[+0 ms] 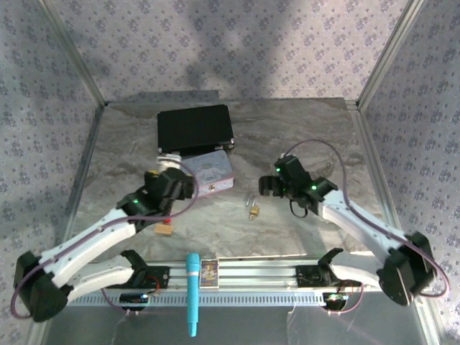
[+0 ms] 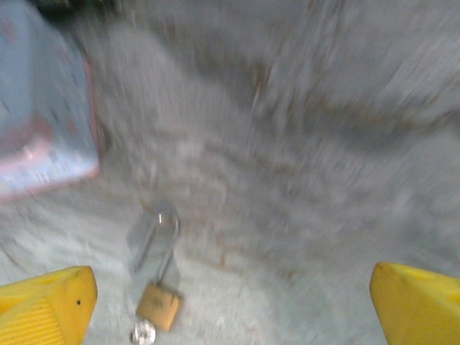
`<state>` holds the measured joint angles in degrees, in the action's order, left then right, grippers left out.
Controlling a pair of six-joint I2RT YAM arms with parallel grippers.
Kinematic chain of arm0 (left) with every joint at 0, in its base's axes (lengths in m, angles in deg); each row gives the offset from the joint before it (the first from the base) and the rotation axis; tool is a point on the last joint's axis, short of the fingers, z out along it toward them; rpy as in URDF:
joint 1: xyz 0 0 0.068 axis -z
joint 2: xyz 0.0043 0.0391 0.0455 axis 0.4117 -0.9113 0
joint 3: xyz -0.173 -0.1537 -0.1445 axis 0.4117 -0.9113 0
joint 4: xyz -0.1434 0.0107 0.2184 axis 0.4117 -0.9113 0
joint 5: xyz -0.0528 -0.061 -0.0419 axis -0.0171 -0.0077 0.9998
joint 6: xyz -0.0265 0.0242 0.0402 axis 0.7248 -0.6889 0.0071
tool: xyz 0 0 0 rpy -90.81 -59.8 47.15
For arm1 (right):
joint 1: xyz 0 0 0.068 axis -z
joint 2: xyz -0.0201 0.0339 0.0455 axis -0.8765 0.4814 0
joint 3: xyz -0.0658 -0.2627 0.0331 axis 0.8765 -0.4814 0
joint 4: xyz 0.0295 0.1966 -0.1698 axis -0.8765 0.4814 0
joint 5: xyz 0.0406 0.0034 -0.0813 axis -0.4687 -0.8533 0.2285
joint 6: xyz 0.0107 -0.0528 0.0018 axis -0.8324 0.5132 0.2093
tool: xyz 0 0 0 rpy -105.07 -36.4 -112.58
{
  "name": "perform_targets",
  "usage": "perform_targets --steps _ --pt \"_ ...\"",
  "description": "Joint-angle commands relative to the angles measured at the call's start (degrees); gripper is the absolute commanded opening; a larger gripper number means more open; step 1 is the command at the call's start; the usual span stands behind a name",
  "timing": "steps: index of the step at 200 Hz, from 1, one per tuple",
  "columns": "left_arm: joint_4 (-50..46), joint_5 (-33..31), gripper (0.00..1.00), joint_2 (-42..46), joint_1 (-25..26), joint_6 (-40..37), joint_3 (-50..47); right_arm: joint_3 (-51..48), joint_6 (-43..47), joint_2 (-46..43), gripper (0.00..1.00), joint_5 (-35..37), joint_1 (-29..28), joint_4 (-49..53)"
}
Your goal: Unlock the padlock with the key
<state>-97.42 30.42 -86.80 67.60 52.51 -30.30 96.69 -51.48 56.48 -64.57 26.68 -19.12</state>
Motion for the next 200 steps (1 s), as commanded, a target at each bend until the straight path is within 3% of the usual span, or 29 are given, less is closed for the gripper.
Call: perform_targets --steps 1,19,37,60,90,123,140,166,176,193,200 --pt "13.17 -4.84 1.0 0.78 -5.05 -9.55 -2.71 -0.29 6.07 -2.91 0.99 11.25 3.85 -5.01" --pt "15.86 -11.82 1.0 -1.35 -11.18 -8.74 -2.76 -4.24 11.08 -1.9 0.99 15.1 8.54 -12.74" --pt "19.43 -10.7 1.0 -3.08 -18.93 -8.0 -4.72 -9.69 21.43 -0.46 0.98 16.23 12.9 -23.9" --pt "32.62 -7.72 1.0 -6.0 -24.32 -17.85 -11.34 -17.02 25.92 -0.55 0.98 11.48 21.04 -36.07" --pt "43.08 3.84 1.0 -10.19 -35.1 -15.57 -17.36 -24.95 24.62 1.57 0.98 3.93 31.52 -53.27" --pt "56.91 15.92 1.0 -14.85 -43.07 -14.1 -22.11 -25.65 27.71 10.32 0.98 -1.03 34.71 -63.47" --pt "62.1 20.26 1.0 -20.68 -44.93 -13.06 -21.87 -25.26 27.42 14.33 0.98 -3.04 35.47 -66.2" --pt "70.8 20.43 1.0 -28.62 -44.81 -13.39 -22.53 -26.37 28.7 20.92 0.99 -6.59 35.29 -73.35" --pt "68.13 21.44 1.0 -28.66 -44.18 -14.29 -21.55 -26.65 29.65 23.73 0.99 -7.44 34.96 -76.43" --pt "71.59 26.19 1.0 -31.93 -44.09 -16.19 -21.76 -25.05 29.08 23.48 0.99 -10.65 36.43 -72.85" --pt "77.84 26.32 1.0 -35.06 -44.01 -16.93 -22.31 -24.93 29.12 23.36 0.99 -10.58 36.39 -72.16"
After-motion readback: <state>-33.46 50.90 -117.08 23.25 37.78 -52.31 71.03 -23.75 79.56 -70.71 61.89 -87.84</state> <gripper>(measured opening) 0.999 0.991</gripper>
